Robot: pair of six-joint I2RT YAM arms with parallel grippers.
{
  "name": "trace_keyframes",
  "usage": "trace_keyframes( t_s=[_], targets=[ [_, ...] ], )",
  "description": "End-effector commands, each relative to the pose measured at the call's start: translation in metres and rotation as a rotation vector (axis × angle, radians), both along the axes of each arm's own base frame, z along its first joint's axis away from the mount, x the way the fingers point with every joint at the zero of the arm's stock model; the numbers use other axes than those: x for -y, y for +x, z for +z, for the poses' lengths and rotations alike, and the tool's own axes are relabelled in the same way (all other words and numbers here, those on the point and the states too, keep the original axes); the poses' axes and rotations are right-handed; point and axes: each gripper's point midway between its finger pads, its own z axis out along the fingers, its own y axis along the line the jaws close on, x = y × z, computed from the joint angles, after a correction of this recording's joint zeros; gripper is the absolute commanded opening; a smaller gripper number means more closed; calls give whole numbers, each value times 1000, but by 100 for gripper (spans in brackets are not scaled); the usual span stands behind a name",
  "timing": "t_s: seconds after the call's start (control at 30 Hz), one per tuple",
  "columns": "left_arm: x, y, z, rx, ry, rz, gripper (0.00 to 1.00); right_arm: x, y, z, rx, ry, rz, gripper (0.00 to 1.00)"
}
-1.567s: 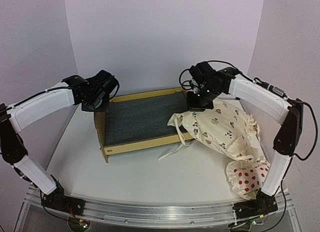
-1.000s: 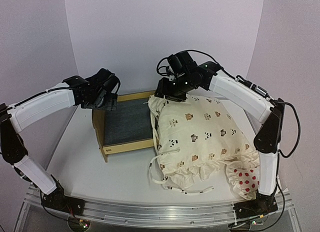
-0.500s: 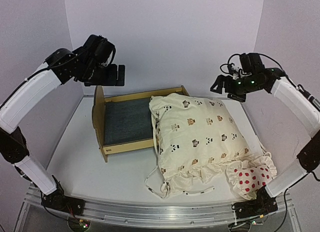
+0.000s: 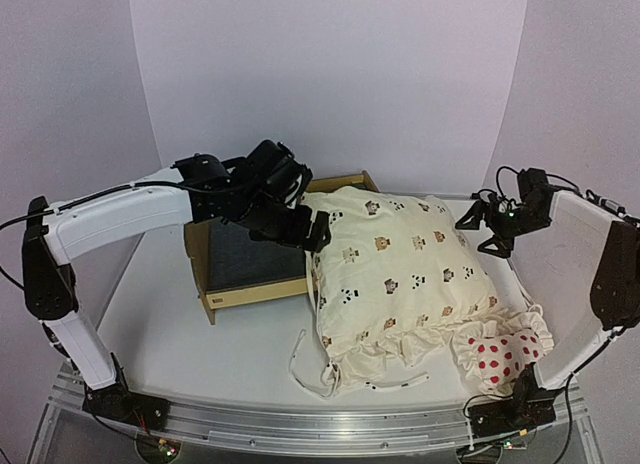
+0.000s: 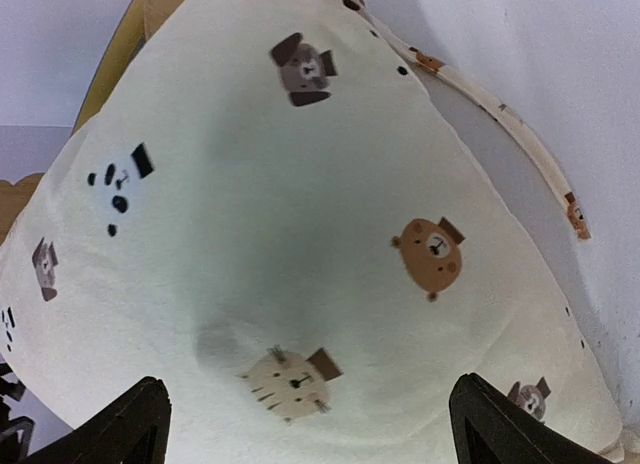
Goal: Set up the pet bed
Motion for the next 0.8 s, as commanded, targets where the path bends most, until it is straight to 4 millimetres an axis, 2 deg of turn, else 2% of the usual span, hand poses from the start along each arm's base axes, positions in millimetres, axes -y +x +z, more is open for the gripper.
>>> trace_keyframes(
  t_s=[0.0, 0.27, 0.37, 0.47, 0.57, 0.67, 0.77],
  targets=[
    [36, -8, 14, -25, -207, -86, 100, 4, 16, -5, 88, 153, 33, 98],
    [52, -7, -30, -97, -183, -97, 100, 25, 22, -54, 39, 210, -9, 98],
    [59, -5, -47, -123, -164, -101, 99, 34, 23, -66, 28, 210, -32, 98],
    [61, -1, -65, -139, -118, -87, 98, 35, 23, -77, 18, 223, -35, 98],
    [62, 1, -76, -141, -98, -80, 97, 32, 24, -81, 12, 253, -27, 98],
    [66, 2, -78, -138, -108, -88, 90, 29, 23, -80, 16, 276, -18, 98],
    [72, 4, -79, -130, -125, -101, 76, 20, 22, -76, 32, 350, 2, 98]
  ],
)
